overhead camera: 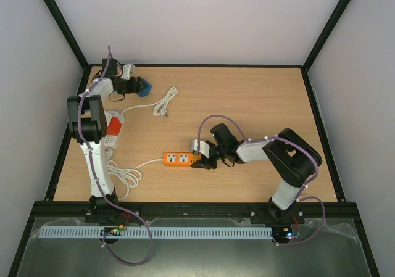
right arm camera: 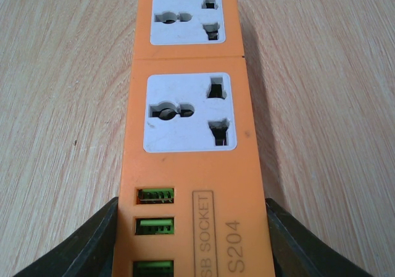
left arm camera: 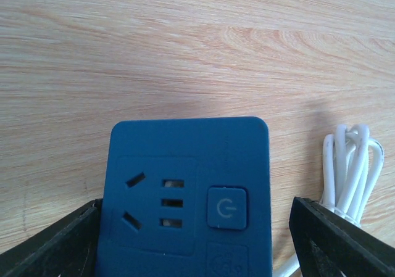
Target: Pull the plug off the socket
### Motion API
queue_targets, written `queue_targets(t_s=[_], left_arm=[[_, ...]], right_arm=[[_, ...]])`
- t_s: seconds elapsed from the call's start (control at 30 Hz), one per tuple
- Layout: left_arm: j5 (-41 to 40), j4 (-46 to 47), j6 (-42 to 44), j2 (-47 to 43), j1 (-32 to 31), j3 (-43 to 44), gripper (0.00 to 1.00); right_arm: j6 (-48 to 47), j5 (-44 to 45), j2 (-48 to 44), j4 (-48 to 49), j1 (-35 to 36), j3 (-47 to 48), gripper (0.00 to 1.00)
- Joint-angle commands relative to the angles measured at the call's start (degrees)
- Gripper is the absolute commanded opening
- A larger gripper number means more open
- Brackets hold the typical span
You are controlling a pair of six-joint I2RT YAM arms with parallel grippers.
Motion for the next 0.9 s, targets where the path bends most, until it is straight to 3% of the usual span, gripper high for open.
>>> queue_targets(t_s=[0.0, 0.5, 0.6, 0.73, 0.87], left_arm=[[-2.0, 1.6, -0.3, -3.0, 0.3, -0.7, 0.83], [-8.0, 2.2, 2.3, -7.2, 0.1, -1.5, 0.86], [-8.2, 1.0, 5.4, -7.9, -1.1, -1.8, 0.81], [-8.3, 0.6, 8.3, -9.0, -2.4, -3.3, 0.65], [-9.0, 0.2, 9.6, -8.9, -3.2, -3.6, 0.62]], right_arm=[[-0.8, 6.2, 2.1, -4.2, -0.3, -0.3, 0.22], [-0.3, 6.4, 1.7, -3.9, -0.4, -0.4, 0.23], [-0.4, 6.4, 1.8, -3.8, -0.4, -0.4, 0.23], [-0.4, 6.4, 1.9, -3.9, -0.4, -0.3, 0.24], [-0.3, 6.3, 2.0, -3.9, -0.4, -0.3, 0.24]])
